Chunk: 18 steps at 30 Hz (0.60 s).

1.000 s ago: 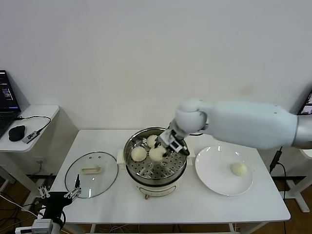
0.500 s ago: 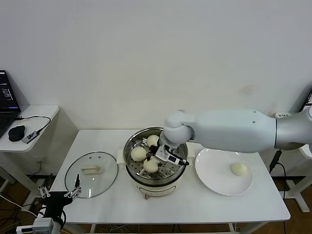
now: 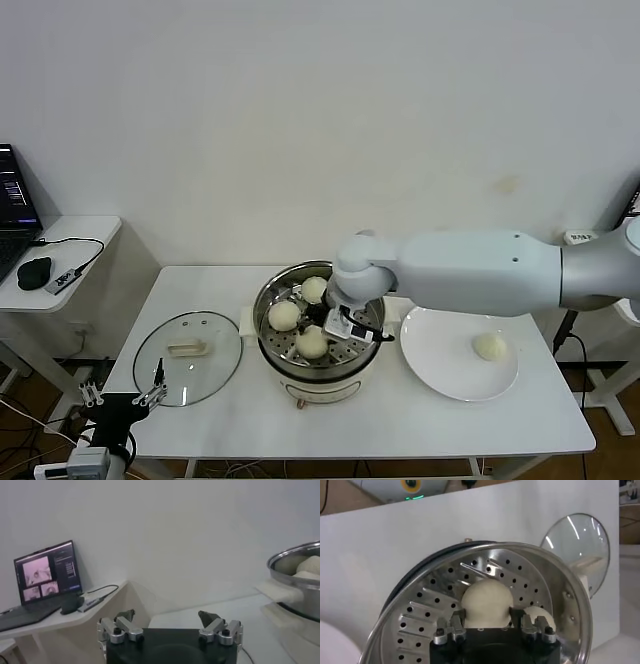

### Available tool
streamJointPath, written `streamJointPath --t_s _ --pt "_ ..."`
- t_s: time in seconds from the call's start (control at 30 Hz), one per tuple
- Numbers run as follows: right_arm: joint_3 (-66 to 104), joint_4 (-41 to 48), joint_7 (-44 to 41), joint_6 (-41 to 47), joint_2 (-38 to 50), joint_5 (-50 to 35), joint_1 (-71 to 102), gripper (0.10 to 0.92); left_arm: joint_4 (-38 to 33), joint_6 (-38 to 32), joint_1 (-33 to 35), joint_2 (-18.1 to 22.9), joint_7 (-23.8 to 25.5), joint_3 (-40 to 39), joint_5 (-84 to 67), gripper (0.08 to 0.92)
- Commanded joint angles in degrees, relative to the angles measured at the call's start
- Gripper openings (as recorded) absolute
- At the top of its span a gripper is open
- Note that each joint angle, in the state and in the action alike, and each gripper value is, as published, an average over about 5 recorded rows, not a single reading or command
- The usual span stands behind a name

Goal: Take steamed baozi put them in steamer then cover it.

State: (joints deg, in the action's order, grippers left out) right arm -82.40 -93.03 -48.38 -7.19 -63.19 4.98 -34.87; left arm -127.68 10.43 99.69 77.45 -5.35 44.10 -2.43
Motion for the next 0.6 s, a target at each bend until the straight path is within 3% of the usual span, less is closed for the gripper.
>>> streamJointPath --t_s 0.03,0.23,0.6 --pt "0.92 -1.46 0.28 -0.63 2.57 -1.08 -2.07 0.772 -0.3 0.04 -0.03 -0.17 0.07 -0.15 0.09 0.823" --pt "3.72 -3.61 -1.67 4.15 8.29 -7.32 -4.82 0.822 -0.22 0.09 -0.09 -1.09 0.17 0.4 -0.2 0.823" --pt "6.86 -5.31 -4.42 27.56 25.62 -21.86 -5.37 0.823 -0.43 0.11 -0.14 -2.79 0.34 0.55 -0.59 0.823"
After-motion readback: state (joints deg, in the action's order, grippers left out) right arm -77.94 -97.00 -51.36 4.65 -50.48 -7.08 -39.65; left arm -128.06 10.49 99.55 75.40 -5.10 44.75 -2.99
